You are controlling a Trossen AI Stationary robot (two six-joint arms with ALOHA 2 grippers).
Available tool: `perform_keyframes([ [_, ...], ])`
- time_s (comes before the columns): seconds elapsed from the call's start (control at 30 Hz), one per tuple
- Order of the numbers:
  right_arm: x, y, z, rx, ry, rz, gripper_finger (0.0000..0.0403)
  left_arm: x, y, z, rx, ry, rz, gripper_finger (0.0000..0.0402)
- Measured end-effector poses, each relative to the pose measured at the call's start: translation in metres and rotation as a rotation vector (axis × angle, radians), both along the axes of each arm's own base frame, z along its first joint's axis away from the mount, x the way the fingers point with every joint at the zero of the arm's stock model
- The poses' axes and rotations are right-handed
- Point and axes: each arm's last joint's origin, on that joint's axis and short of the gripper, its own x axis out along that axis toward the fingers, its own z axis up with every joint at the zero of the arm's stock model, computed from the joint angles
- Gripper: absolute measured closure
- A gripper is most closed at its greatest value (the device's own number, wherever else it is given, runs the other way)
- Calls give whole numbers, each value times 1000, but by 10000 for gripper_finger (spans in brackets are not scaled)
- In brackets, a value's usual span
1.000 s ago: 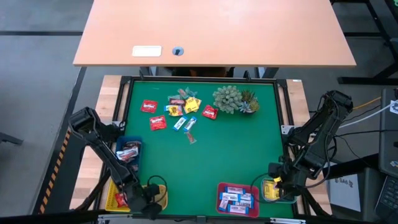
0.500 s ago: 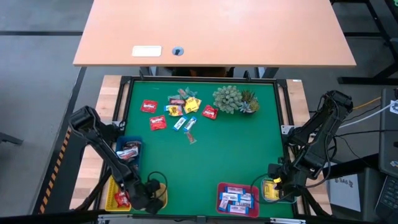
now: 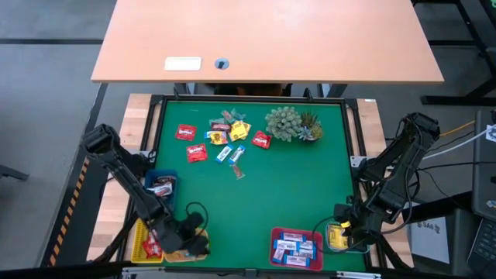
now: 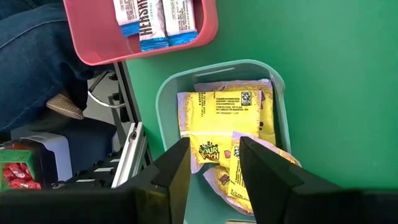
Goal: Sort candy
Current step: Put the transparent candy into the orange bin
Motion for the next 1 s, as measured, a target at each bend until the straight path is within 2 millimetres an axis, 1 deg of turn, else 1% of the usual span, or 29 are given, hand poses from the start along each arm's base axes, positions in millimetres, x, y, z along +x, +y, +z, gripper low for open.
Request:
perform_keyframes([
  [0.1,0,0,0,0,0,0,267,19,13,7,76,-146,51,252],
  [0.17,0,0,0,0,0,0,267,33,23,13,153,-249,56,252],
  [0.3,0,0,0,-1,1,0,267,59,50,24,372,-434,14,252],
  [0.4,0,0,0,-2,1,0,267,76,74,28,583,-513,-22,252],
  [0.53,0,0,0,-3,2,0,267,92,109,27,887,-551,-155,252],
  [0.63,0,0,0,-4,3,1,267,103,136,27,1029,-562,-249,252],
  [0.8,0,0,0,-5,3,1,267,111,179,22,1156,-533,-366,252],
  [0.93,0,0,0,-6,0,7,267,111,207,14,1147,-463,-456,252],
  [1.0,0,0,0,-13,-14,40,267,108,218,7,1136,-409,-526,252],
])
